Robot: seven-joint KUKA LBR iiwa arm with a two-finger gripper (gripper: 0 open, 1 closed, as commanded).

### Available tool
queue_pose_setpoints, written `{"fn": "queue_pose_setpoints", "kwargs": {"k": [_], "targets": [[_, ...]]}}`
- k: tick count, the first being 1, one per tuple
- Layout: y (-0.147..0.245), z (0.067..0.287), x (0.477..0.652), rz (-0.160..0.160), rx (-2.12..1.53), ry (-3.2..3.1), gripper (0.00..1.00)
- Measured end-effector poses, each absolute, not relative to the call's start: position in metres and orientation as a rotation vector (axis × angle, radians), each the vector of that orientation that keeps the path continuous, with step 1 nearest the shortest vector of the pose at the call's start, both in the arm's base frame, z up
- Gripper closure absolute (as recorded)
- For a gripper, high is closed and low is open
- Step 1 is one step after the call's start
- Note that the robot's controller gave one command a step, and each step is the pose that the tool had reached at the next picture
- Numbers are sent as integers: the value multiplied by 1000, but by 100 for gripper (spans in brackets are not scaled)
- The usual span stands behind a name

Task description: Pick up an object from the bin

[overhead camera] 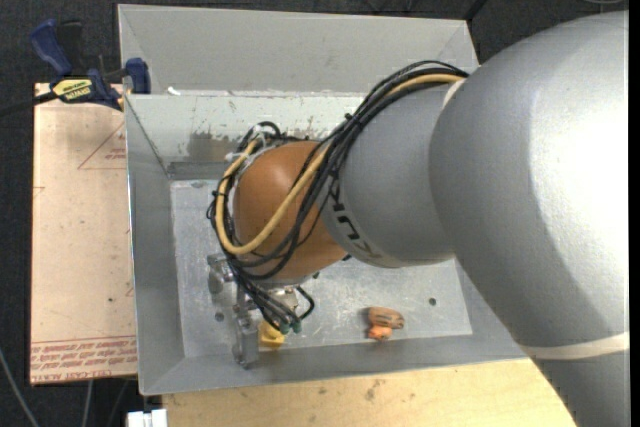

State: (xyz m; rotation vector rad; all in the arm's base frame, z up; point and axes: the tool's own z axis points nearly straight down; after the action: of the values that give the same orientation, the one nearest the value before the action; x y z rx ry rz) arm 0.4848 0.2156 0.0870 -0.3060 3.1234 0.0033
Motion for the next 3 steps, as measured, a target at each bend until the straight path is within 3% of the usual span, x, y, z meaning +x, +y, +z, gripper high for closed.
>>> {"fn": "queue_pose_setpoints", "kwargs": {"k": [1,2,3], "targets": [[165,86,504,4,-289,3128,0],[130,75,495,-2,-303,3125,0],[110,103,494,2,-234,3134,0]]}}
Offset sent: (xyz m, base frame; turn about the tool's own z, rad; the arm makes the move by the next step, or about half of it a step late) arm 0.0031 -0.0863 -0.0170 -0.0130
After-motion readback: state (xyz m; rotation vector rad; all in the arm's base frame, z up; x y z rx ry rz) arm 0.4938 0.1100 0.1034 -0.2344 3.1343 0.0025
